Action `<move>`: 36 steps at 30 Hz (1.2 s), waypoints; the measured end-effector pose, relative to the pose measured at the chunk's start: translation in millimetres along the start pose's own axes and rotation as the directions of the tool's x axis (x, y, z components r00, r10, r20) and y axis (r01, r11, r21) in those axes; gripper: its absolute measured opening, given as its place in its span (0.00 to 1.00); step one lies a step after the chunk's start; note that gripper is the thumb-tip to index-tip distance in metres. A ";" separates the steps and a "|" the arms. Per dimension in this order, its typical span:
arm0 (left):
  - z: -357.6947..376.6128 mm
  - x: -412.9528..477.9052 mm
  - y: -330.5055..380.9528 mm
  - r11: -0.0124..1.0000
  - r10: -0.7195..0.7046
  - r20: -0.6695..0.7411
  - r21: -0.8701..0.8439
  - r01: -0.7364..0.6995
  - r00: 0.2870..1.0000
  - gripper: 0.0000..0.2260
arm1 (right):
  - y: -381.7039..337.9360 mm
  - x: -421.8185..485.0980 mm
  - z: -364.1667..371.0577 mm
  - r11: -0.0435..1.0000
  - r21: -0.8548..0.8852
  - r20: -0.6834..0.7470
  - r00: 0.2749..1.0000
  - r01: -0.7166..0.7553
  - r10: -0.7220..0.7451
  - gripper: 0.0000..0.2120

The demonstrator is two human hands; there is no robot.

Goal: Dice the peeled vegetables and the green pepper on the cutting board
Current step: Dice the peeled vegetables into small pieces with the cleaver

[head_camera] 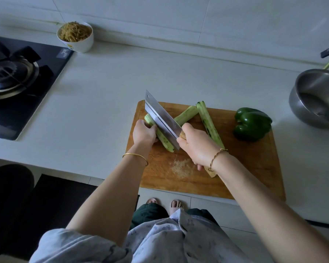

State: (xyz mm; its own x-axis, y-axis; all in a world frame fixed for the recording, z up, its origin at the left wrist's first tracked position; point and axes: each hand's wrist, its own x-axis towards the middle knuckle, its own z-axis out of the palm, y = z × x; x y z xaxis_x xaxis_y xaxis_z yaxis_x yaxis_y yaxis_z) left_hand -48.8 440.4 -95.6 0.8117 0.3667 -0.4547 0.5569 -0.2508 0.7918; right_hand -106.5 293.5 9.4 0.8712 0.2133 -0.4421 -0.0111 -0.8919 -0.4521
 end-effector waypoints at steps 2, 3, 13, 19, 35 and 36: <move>0.2 1.0 -0.3 1.000 0.008 -0.001 0.012 -0.008 1.000 0.06 | -1.6 2.7 1.8 1.000 0.015 0.003 1.000 -0.007 0.007 0.07; 0.1 1.0 -0.3 1.000 0.010 -0.002 0.019 -0.010 1.000 0.06 | -3.7 5.1 3.2 1.000 0.021 0.005 1.000 -0.008 0.008 0.07; -2.3 2.9 0.4 0.999 -0.024 0.013 0.044 0.024 1.000 0.07 | 3.5 -2.6 19.5 1.000 0.004 -0.013 1.000 0.009 -0.009 0.07; -4.4 2.2 2.8 0.997 -0.028 0.030 0.072 0.025 0.999 0.08 | 11.3 -0.3 38.5 1.000 0.028 -0.055 0.998 0.008 -0.006 0.07; -2.3 -14.1 10.9 0.982 0.039 0.064 0.180 -0.049 0.997 0.12 | 37.4 7.6 44.1 0.939 0.342 -0.036 0.998 -0.042 0.058 0.09; -1.0 -18.0 11.7 0.972 0.068 0.070 0.221 -0.082 0.995 0.13 | 37.4 7.0 44.7 0.933 0.357 -0.030 0.998 -0.045 0.060 0.09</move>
State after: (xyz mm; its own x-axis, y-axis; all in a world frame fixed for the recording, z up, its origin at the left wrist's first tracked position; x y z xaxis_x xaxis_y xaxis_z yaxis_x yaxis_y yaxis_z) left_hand -57.1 431.7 -77.7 0.8581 0.2848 -0.4273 0.5135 -0.4718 0.7167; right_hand -122.8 279.4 -45.3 0.8832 0.1476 -0.4451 -0.2249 -0.6995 -0.6784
